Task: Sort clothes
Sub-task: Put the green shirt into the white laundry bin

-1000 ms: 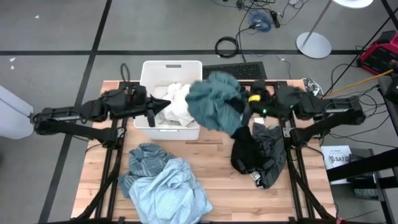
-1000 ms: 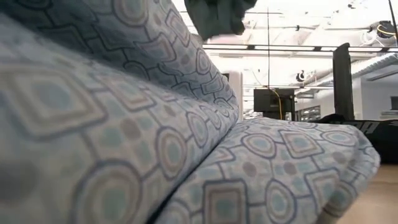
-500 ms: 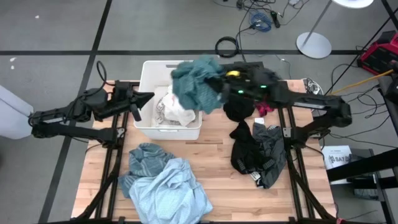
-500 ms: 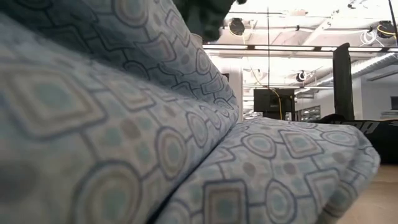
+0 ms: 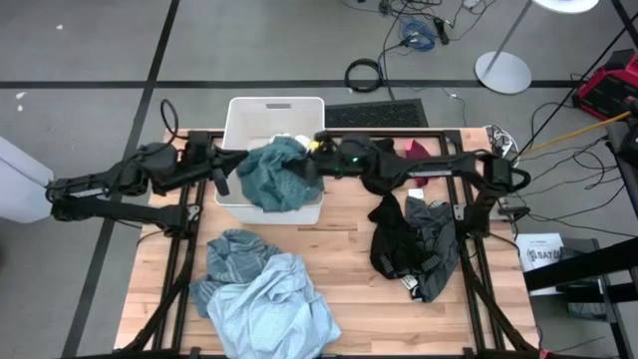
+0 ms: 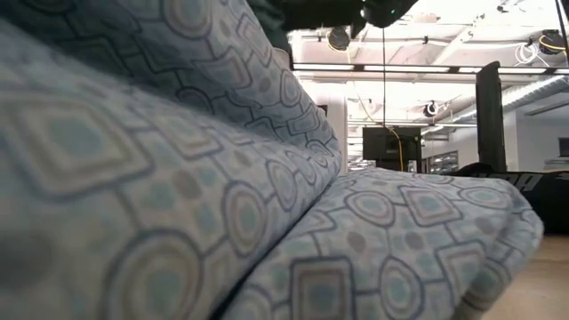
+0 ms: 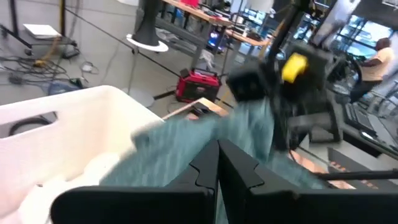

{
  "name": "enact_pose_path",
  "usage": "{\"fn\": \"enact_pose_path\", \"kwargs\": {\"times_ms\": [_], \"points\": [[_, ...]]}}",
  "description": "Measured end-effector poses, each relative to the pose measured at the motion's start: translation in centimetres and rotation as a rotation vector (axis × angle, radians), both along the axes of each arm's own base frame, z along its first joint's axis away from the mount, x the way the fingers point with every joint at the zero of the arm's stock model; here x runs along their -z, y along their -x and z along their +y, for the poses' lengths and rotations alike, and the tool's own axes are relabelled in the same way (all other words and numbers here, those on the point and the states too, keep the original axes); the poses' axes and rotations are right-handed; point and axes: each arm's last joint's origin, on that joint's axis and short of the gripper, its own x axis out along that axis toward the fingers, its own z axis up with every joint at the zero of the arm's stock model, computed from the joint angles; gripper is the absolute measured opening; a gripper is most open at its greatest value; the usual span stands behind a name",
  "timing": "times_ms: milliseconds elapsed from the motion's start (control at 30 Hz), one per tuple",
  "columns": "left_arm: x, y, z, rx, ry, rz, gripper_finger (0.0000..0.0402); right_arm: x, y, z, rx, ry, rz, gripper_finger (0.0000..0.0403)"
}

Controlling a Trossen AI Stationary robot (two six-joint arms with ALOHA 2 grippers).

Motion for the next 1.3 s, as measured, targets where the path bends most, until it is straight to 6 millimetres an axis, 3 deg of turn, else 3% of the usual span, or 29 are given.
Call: {"fn": "enact_pose_path", "kwargs": {"times_ms": [133, 333, 700, 867, 1300], "points": [[-0.1, 0.4, 0.1, -0.058, -0.01, -0.011, 0.0015, 1.2, -0.6, 0.1, 0.095, 0.119, 0.054, 0.0043], [-0.2, 0.7, 0.1, -0.072, -0.012, -0.019, 0.0015, 0.8, -0.4, -1.1, 0.264, 0.312, 0.069, 0.0043], [-0.2, 0.6, 0.1, -0.071, -0.005, -0.02, 0.0015, -1.6, -0.8, -1.6, 0.175, 0.313, 0.136, 0.0088], [-0.2, 0.6, 0.1, -0.071, -0.005, -0.021, 0.0015, -1.8, -0.8, -1.5, 0.106, 0.309, 0.115, 0.0128], [-0.2, 0.6, 0.1, -0.071, -0.004, -0.021, 0.0015, -2.2, -0.6, -2.1, 0.026, 0.259, 0.072, 0.0282]]}}
